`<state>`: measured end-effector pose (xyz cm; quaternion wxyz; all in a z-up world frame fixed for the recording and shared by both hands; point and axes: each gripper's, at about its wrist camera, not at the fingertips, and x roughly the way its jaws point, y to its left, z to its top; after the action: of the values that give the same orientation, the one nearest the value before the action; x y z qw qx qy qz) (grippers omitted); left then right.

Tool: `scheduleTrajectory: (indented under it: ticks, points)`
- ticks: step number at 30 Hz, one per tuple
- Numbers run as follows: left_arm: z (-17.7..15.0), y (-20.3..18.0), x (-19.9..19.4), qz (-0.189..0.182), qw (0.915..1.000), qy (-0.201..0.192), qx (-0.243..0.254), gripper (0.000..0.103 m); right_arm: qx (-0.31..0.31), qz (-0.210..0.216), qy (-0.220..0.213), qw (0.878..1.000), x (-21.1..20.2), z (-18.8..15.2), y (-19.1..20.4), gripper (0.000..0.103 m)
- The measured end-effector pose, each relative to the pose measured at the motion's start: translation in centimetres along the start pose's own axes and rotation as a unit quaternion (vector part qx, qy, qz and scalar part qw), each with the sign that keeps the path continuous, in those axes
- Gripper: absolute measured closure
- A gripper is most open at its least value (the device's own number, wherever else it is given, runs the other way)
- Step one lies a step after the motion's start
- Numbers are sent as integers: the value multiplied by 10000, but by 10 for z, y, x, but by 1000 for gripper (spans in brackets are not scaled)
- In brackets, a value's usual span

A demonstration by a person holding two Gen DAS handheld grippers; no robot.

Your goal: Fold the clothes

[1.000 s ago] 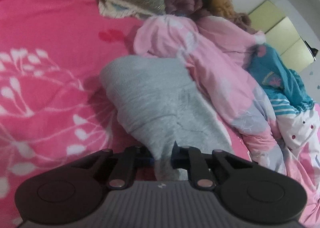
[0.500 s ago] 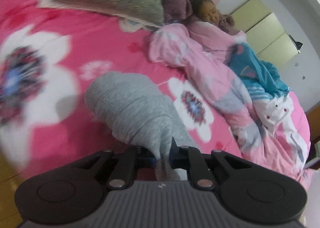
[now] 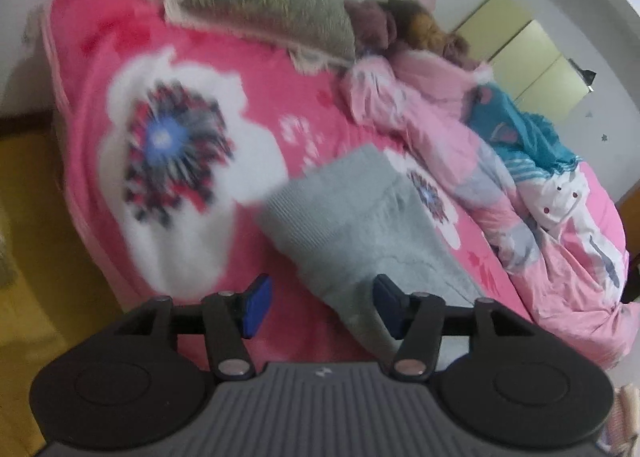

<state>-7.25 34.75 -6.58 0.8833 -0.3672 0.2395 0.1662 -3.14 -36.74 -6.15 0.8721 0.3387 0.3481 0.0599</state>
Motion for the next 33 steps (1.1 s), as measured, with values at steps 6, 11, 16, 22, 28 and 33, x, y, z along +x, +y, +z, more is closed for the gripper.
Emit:
scheduleTrajectory:
  ticks: [6, 11, 16, 22, 28, 33]
  points:
    - [24, -7, 4, 134, 9981, -506, 331, 20, -2231, 1239, 227, 9666, 59, 17, 134, 46]
    - [34, -11, 41, 282, 9985, -307, 364, 25, -3662, 2579, 1080, 8876, 194, -14, 280, 46]
    - [23, -4, 60, 265, 9983, -134, 491, 41, -4888, 2773, 1429, 8147, 302, -75, 396, 47]
    - [10, -8, 58, 291, 9943, -359, 965, 54, -5789, 3049, 1542, 7404, 349, -132, 428, 52]
    - [10, -18, 51, 275, 9892, -636, 1288, 67, -6069, 2777, 1429, 7308, 353, -147, 419, 100]
    - [19, -25, 52, 234, 9881, -656, 1370, 69, -5973, 2845, 1035, 7427, 347, -135, 436, 100]
